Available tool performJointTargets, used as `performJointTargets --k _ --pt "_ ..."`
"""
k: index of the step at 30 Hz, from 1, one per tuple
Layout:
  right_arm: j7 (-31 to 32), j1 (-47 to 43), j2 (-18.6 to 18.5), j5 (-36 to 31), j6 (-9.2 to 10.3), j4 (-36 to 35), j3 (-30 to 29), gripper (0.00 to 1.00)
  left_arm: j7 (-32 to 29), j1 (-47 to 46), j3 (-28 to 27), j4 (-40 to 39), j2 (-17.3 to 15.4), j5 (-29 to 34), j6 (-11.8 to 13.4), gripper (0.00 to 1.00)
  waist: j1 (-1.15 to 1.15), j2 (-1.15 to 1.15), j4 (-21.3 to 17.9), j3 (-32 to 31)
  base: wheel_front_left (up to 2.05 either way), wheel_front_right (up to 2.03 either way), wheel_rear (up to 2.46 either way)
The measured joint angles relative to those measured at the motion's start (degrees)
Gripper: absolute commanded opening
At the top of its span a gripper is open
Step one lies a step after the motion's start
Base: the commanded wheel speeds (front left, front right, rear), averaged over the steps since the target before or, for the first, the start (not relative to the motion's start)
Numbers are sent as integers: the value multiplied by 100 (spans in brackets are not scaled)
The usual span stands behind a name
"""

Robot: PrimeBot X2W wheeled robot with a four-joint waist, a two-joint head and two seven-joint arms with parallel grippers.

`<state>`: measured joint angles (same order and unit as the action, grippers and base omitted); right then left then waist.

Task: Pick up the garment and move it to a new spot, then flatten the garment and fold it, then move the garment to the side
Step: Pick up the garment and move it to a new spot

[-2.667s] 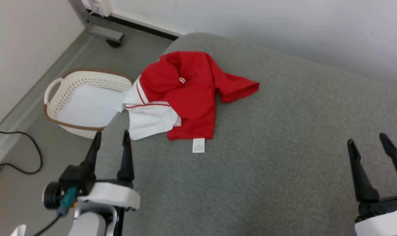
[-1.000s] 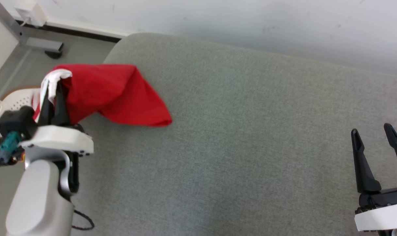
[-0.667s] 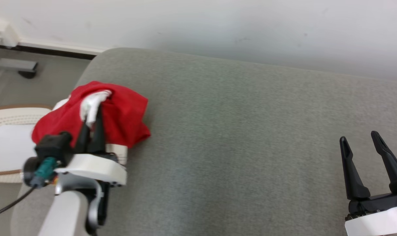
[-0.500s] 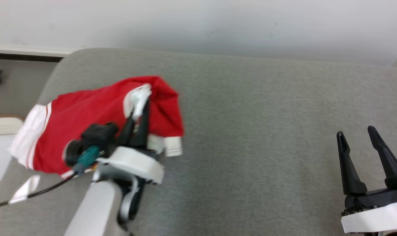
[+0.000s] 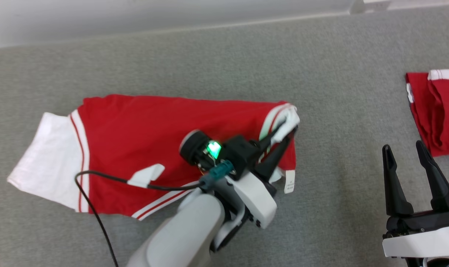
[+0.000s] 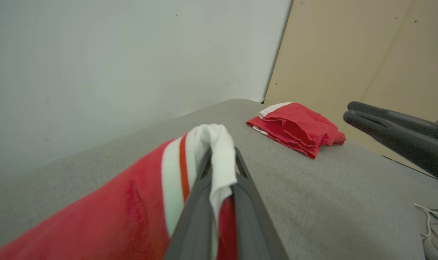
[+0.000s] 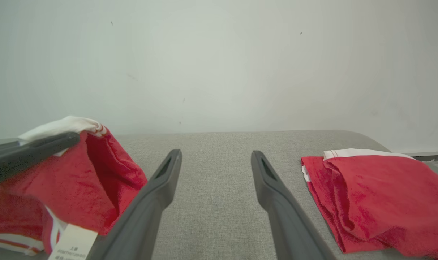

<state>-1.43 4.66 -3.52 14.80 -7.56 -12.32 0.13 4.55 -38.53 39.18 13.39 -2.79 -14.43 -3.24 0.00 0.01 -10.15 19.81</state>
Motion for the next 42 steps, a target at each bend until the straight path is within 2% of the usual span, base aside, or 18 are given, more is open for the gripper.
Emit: performJointTargets --k 5,6,7,10,15,18,22,27,33,42 --pt "-123 79 22 51 0 160 -8 100 101 106 555 504 -2 -404 81 0 0 0 -249 275 0 0 0" --pt "-152 81 24 51 1 204 -13 100 122 105 613 593 -2 -450 105 90 1 0 -259 284 0 0 0" --pt "-152 82 26 48 1 232 -22 100 218 104 672 639 -9 -475 131 100 1 0 -252 273 0 0 0" --pt "-148 85 30 -21 0 255 -31 100 416 77 757 700 0 -480 245 100 1 0 -165 182 0 0 0" --pt "-52 37 9 -121 1 199 -113 100 745 212 524 477 -124 -461 637 100 0 0 140 -95 0 0 0" --pt "42 -29 -10 -163 0 129 -127 100 886 479 213 178 -408 -447 977 100 0 0 351 -274 0 0 0" --pt "171 -153 -26 -216 1 16 -194 100 1015 867 -483 -138 -857 -488 1499 100 0 0 621 -522 0 0 0" --pt "334 -292 -35 -225 1 -57 -258 100 1044 1406 -1291 -425 -1360 -631 1903 100 0 0 887 -814 0 0 0" --pt "490 -490 -26 -256 0 -74 -214 100 1051 2079 -1741 -608 -1788 -826 1940 100 0 -1 1021 -1127 0 0 0" --pt "565 -823 21 -236 1 -68 -216 100 918 2601 -1522 -810 -1917 -825 1904 100 0 -1 929 -1428 0 0 0"
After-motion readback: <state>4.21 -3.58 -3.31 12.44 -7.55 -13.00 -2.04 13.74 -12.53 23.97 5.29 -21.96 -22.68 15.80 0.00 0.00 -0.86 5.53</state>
